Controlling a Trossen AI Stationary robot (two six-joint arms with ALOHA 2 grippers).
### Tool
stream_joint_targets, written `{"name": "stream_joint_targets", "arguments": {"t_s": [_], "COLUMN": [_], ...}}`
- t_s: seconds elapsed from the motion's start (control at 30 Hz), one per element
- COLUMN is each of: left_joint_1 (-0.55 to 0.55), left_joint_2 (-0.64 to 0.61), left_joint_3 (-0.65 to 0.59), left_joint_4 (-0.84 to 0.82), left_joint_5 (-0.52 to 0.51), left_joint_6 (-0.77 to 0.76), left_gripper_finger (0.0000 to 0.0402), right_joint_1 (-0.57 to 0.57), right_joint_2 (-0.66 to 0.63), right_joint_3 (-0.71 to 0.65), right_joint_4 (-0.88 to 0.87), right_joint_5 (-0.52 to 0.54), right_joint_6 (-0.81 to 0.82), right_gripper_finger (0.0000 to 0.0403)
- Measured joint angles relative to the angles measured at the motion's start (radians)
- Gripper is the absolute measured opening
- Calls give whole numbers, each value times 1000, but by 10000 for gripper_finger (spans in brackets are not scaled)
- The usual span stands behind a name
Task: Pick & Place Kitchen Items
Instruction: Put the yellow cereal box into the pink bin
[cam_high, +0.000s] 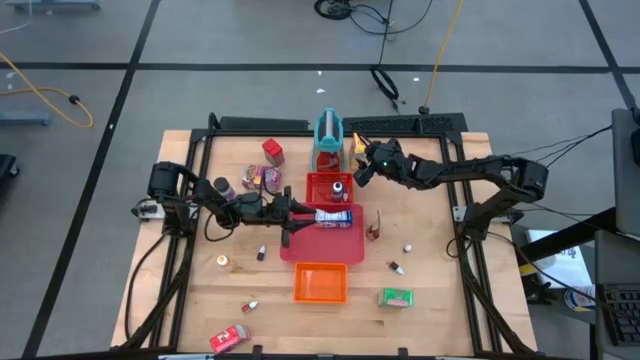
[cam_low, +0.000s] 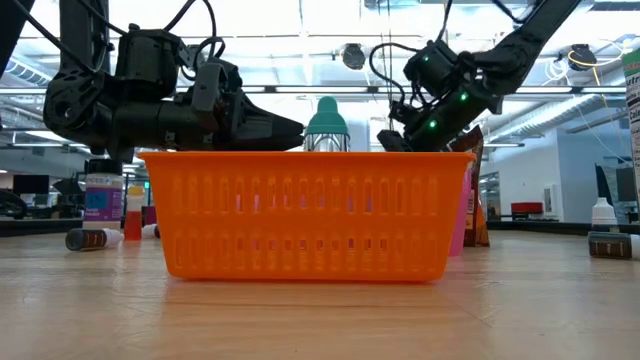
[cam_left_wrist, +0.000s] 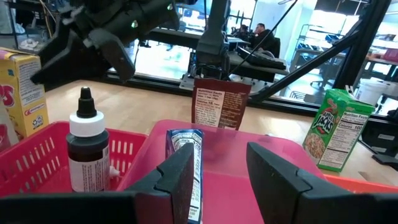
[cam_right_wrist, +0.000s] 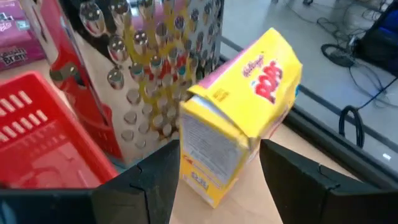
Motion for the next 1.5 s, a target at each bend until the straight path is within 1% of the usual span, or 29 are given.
{"name": "stream_joint_targets", "arguments": {"t_s": [0.13, 0.2, 0.3, 0.47, 0.5, 0.7, 1.0, 1.13, 1.23, 1.5], "left_joint_1": [0, 0, 0, 0, 0, 0, 0, 0, 0, 0], "left_joint_2": [0, 0, 0, 0, 0, 0, 0, 0, 0, 0], "left_joint_3": [0, 0, 0, 0, 0, 0, 0, 0, 0, 0], "left_joint_4": [0, 0, -2, -3, -3, -8, -8, -9, -11, -16], "left_joint_5": [0, 0, 0, 0, 0, 0, 0, -1, -1, -1], "left_joint_6": [0, 0, 0, 0, 0, 0, 0, 10, 13, 19], "left_gripper_finger": [147, 147, 147, 147, 147, 147, 147, 147, 147, 147], "right_joint_1": [-8, -14, -16, -14, -14, -14, -8, 22, 45, 106], "right_joint_2": [38, 40, 38, 38, 38, 38, 29, -25, -86, -253], "right_joint_3": [0, -1, 0, 0, 0, 0, 0, 0, 0, 0], "right_joint_4": [53, 43, 49, 47, 46, 40, 28, -4, -39, -191], "right_joint_5": [3, 3, 6, 3, 3, 3, 2, 8, 33, 36], "right_joint_6": [-16, 7, 8, -5, -13, -4, 18, 14, 3, 7], "right_gripper_finger": [206, 188, 136, 23, 12, 3, 1, 1, 1, 0]}}
